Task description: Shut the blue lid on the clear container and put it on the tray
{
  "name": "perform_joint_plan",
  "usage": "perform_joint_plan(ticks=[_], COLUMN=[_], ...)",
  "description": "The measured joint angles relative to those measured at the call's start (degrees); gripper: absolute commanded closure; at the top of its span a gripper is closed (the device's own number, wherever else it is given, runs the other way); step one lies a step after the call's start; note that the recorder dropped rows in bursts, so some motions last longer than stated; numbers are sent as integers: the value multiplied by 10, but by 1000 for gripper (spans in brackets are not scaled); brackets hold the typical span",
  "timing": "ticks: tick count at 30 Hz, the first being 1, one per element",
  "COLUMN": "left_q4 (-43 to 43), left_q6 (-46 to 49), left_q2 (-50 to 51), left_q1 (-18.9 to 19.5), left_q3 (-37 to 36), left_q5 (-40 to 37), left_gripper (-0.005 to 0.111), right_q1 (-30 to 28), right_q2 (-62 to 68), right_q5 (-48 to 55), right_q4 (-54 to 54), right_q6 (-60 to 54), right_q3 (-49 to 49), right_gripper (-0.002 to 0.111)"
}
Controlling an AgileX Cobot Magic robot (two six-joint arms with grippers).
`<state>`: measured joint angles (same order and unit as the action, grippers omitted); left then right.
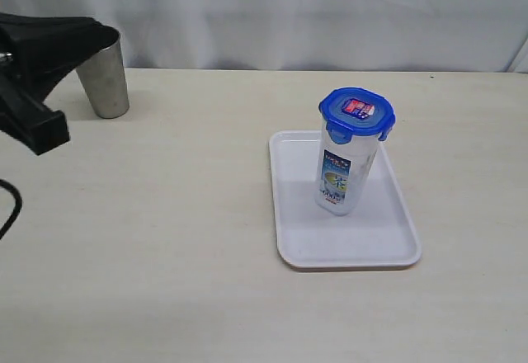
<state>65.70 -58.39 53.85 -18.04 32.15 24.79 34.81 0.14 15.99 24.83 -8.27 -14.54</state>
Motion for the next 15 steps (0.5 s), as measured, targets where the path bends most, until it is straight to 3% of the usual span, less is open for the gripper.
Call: perform_joint_plan(ticks=[15], left_q4=[0], left_q6=[0], left_q2=[-131], left_q1=[0], left_q3=[-7], left_q5=[1], left_gripper=[107], right_q1=[0], right_q2=[0], right_q5=[0], right_q4=[0], right_q6=[0], right_q3=[0], right_gripper=[104])
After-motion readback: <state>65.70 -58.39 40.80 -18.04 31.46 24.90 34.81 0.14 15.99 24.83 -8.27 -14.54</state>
